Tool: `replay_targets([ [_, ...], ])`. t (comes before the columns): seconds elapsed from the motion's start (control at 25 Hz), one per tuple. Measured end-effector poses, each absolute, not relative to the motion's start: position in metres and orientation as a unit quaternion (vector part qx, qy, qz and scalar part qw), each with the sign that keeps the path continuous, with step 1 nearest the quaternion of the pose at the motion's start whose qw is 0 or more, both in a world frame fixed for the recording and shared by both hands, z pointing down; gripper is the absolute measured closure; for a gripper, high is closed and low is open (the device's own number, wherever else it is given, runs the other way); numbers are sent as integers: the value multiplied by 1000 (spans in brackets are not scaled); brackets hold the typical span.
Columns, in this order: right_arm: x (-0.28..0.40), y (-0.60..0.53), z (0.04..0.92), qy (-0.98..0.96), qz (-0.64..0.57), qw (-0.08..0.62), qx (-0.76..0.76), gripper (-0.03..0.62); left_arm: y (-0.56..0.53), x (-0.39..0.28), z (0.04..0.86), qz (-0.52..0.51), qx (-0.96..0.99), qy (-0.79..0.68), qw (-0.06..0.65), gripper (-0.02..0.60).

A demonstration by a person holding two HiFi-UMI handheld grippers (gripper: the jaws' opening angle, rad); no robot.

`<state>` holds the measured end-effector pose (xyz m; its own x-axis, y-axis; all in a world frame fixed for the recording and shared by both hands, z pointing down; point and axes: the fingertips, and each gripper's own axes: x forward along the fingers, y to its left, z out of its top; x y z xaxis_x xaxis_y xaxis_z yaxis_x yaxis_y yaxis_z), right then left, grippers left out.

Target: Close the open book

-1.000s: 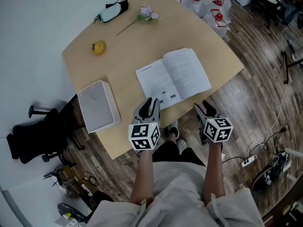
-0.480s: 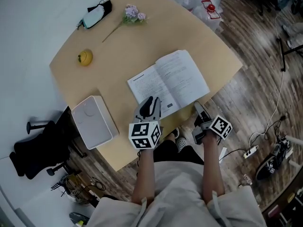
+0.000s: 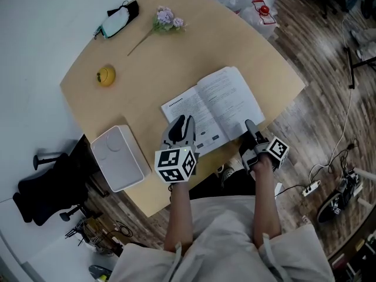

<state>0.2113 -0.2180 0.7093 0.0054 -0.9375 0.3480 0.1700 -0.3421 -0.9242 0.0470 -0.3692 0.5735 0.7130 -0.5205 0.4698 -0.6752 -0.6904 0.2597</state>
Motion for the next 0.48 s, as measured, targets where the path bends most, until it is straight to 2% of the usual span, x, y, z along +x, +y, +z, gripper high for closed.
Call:
replay_targets([
  [0.28, 216, -233, 719, 342, -635, 441, -534, 353, -378, 27, 559, 183, 887, -374, 199, 479],
  [0.32, 217, -234, 723, 339, -640, 437, -533, 395, -376, 23, 557, 182, 883, -384, 197, 479],
  [0.36, 216, -233, 728, 333, -646, 433, -533, 466, -373, 18, 555, 182, 879, -395, 195, 479],
  [0.48, 216, -230, 734, 316, -654, 429, -537, 509, -356, 7, 552, 181, 867, -422, 191, 479],
])
